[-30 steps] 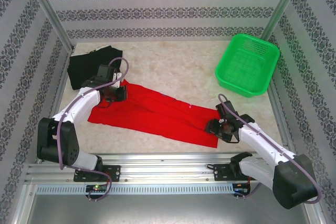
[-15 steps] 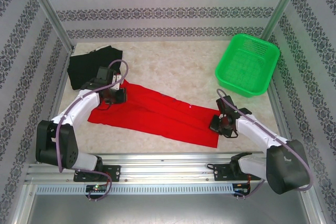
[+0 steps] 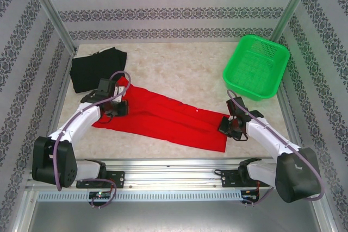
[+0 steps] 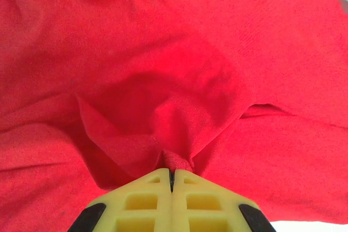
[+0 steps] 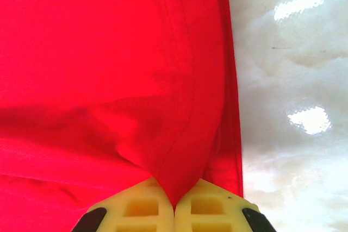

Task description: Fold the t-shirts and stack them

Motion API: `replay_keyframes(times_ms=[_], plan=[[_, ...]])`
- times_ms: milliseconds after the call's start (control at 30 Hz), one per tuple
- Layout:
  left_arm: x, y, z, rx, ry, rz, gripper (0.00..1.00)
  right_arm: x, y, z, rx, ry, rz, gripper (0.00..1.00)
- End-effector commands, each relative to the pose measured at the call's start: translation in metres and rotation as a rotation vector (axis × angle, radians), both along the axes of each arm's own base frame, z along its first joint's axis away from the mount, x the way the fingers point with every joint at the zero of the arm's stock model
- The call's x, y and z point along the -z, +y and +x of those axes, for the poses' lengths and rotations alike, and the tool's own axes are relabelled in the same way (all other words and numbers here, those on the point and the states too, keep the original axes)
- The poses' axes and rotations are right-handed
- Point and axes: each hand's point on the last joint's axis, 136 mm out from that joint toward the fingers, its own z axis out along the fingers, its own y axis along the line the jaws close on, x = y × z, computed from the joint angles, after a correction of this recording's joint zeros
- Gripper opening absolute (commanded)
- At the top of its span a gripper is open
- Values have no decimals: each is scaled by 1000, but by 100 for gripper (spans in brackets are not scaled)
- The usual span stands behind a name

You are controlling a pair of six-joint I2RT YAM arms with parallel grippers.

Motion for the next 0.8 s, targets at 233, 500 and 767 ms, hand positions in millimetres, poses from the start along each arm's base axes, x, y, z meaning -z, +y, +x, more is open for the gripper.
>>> replay_keyframes(times_ms=[233, 500, 767], plan=[[28, 16, -33, -69, 150, 75, 0, 12, -24, -22, 33, 84, -96, 5], [40, -8, -43, -25, 234, -46, 18, 13, -29, -25, 53, 103, -123, 12], [-1, -7, -29, -91, 133, -121, 62, -2, -36, -24, 66, 84, -163, 36]])
